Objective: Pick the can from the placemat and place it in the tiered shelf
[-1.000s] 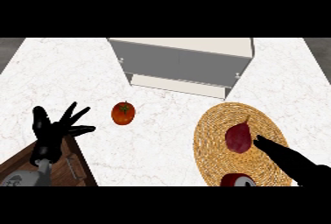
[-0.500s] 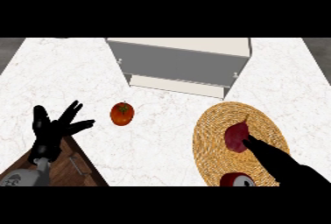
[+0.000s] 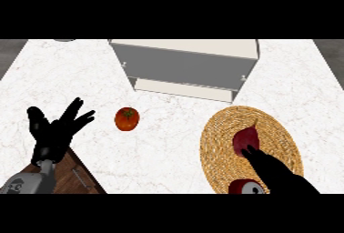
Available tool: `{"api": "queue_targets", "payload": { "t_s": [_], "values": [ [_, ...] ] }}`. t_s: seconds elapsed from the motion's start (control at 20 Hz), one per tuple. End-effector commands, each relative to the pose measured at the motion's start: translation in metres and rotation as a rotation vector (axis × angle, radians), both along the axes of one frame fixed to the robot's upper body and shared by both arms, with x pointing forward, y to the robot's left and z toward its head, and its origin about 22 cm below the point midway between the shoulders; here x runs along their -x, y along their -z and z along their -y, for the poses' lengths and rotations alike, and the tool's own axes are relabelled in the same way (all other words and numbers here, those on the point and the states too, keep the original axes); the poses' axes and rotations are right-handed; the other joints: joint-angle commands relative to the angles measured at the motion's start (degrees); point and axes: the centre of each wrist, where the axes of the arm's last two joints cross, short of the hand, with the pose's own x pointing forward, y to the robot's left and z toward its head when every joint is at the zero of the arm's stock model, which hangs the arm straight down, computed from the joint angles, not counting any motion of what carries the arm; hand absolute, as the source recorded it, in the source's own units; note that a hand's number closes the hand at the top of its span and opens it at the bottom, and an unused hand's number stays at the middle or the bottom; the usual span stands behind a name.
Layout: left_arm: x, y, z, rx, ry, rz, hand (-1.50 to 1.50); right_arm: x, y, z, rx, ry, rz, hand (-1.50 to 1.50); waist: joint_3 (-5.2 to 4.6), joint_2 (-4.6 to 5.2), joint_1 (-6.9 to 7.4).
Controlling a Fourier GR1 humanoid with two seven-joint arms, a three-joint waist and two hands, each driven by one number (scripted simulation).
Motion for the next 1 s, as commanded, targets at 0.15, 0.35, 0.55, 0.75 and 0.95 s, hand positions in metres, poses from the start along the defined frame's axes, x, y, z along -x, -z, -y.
{"api": "queue_targets", "payload": {
  "t_s": [0.15,0.35,0.55,0.75,0.95],
  "values": [
    [0.014,0.021,0.002,0.044,-0.036,-0.092,0.00,-0.015,0.012,0.002,0.040,0.051,0.046,-1.50,-0.89,0.61,0.18],
    [0.014,0.028,-0.006,0.037,-0.028,-0.101,0.00,-0.016,0.024,-0.006,0.050,0.037,0.066,-1.50,-0.91,0.63,-0.05],
    [0.008,0.025,0.018,0.035,-0.028,-0.083,0.00,-0.041,0.032,-0.015,0.023,0.037,0.081,-1.50,-0.91,0.78,0.51],
    [0.019,0.026,0.015,0.025,-0.027,-0.083,0.00,-0.027,0.047,-0.015,0.002,0.032,0.093,-1.50,-0.91,0.60,0.18],
    [0.017,0.018,-0.012,0.037,-0.021,-0.096,0.00,-0.028,0.078,-0.014,0.006,0.002,0.073,-1.50,-0.89,0.65,0.33]
  ]
}}
